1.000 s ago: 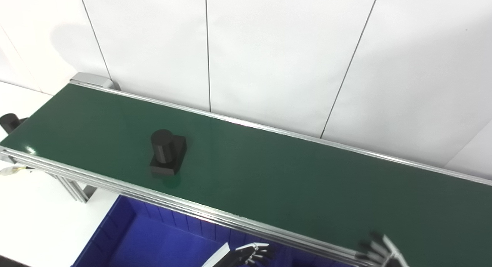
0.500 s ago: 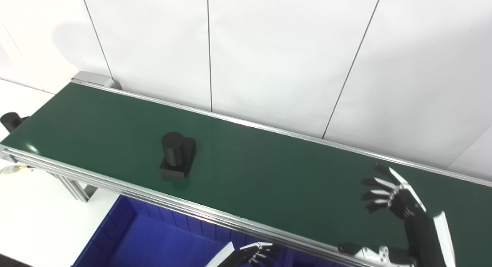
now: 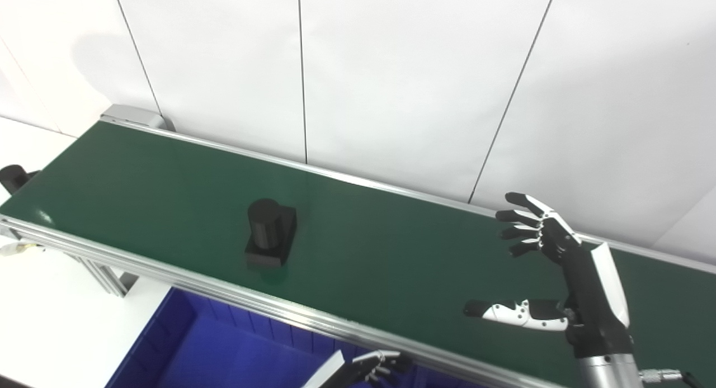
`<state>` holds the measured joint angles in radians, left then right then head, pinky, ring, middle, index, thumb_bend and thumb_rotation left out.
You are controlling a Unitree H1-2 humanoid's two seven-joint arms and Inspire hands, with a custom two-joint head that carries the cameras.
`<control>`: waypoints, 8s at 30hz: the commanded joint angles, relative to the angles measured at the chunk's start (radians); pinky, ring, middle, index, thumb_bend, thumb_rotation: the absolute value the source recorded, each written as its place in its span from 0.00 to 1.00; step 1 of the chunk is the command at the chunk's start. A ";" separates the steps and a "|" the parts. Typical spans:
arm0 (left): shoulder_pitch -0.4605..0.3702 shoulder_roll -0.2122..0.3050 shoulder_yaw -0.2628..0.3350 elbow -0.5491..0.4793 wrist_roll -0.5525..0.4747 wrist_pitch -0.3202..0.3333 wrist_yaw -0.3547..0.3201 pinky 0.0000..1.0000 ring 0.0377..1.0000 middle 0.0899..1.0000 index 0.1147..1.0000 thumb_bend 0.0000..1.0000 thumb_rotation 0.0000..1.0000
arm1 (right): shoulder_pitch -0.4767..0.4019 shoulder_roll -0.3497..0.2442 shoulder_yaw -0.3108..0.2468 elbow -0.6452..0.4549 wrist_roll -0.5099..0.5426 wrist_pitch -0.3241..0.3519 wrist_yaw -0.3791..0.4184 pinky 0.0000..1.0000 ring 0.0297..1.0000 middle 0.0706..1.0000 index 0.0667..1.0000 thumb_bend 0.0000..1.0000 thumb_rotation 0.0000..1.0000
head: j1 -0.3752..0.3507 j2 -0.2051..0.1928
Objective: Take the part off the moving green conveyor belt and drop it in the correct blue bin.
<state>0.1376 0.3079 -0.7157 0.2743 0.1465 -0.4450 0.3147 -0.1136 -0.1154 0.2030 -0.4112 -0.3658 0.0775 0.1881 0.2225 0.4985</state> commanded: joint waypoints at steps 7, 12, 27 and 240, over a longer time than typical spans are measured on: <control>-0.009 0.016 0.000 -0.027 0.008 -0.025 0.029 0.60 0.69 0.77 0.79 0.92 0.33 | -0.095 0.017 0.034 0.087 -0.050 0.038 0.001 0.61 0.71 0.78 0.86 0.86 0.18 | -0.032 0.009; -0.007 0.024 -0.003 -0.034 0.004 -0.025 0.029 0.59 0.68 0.76 0.79 0.93 0.33 | -0.132 0.026 0.052 0.146 -0.077 0.036 -0.012 0.58 0.70 0.79 0.86 0.87 0.26 | -0.059 0.021; 0.053 0.080 0.002 -0.154 -0.022 -0.025 0.024 0.59 0.68 0.75 0.79 0.93 0.29 | -0.194 0.049 0.084 0.219 -0.100 0.045 -0.001 0.61 0.71 0.80 0.87 0.87 0.33 | -0.103 0.062; 0.261 -0.030 0.471 -0.419 -0.250 -0.025 -0.547 0.72 0.80 0.84 0.89 0.86 0.27 | 0.543 -0.013 -0.033 -0.054 0.001 -0.034 0.142 0.74 0.84 0.90 0.99 0.84 0.34 | -0.372 0.419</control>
<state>0.4141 0.2789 -0.2542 -0.1322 -0.0884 -0.4450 -0.2158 0.4290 -0.1291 0.1693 -0.4548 -0.4063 0.1221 0.3700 -0.1503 0.9189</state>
